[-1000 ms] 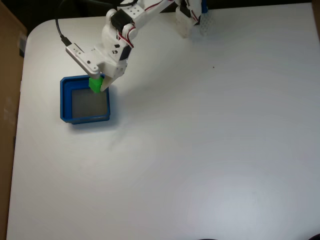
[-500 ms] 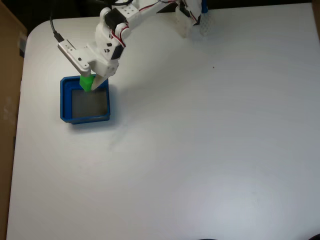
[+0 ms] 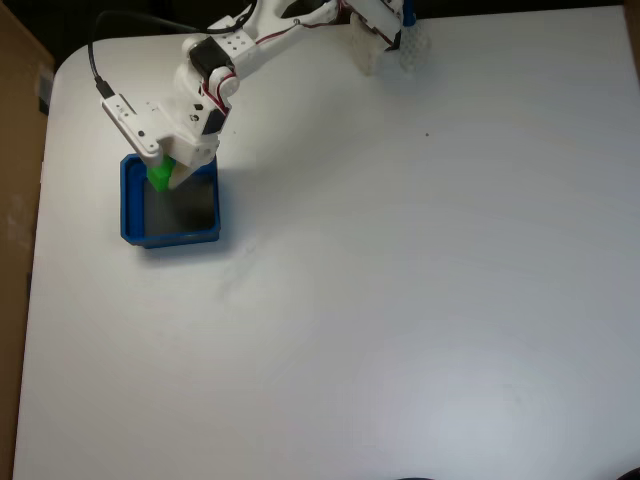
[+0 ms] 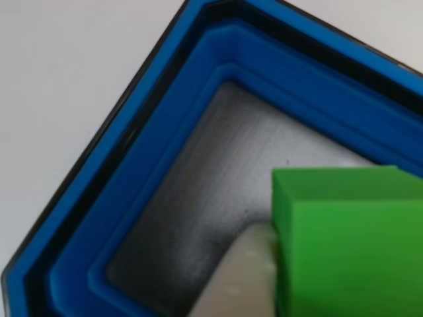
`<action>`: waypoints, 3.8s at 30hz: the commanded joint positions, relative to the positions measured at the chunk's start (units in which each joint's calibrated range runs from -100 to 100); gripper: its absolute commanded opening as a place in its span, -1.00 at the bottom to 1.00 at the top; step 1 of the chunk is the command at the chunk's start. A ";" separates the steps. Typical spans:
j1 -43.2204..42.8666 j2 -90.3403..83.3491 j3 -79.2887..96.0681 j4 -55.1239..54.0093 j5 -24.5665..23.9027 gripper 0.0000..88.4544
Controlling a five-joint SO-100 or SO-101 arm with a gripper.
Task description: Pick up green cube and drop it in the blue box
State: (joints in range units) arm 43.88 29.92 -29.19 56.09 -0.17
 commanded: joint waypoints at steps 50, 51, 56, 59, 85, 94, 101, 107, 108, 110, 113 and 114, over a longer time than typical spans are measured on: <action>0.19 -0.21 -4.78 -0.50 -0.20 -0.59; 0.19 -0.21 -4.78 -0.59 -0.20 -0.56; 0.12 -0.21 -4.78 -0.59 -0.20 -0.51; 0.19 -0.29 -4.69 -0.59 -0.20 -0.51; 0.70 -28.54 27.56 -0.01 0.10 -0.63; 0.55 -45.84 45.63 -0.01 0.20 -0.89; 0.19 -61.14 60.17 -0.17 0.20 -0.95; 0.12 -76.52 73.27 -0.50 0.20 -0.97; 0.12 -78.94 75.35 -0.59 0.15 -0.97; 0.05 -83.62 79.14 -0.59 -0.10 -0.97; -0.39 -90.31 84.74 -0.67 -0.20 -0.97; -0.89 -92.56 86.64 -0.67 -0.20 -0.97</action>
State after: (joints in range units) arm 44.03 -53.81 52.64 56.17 -0.17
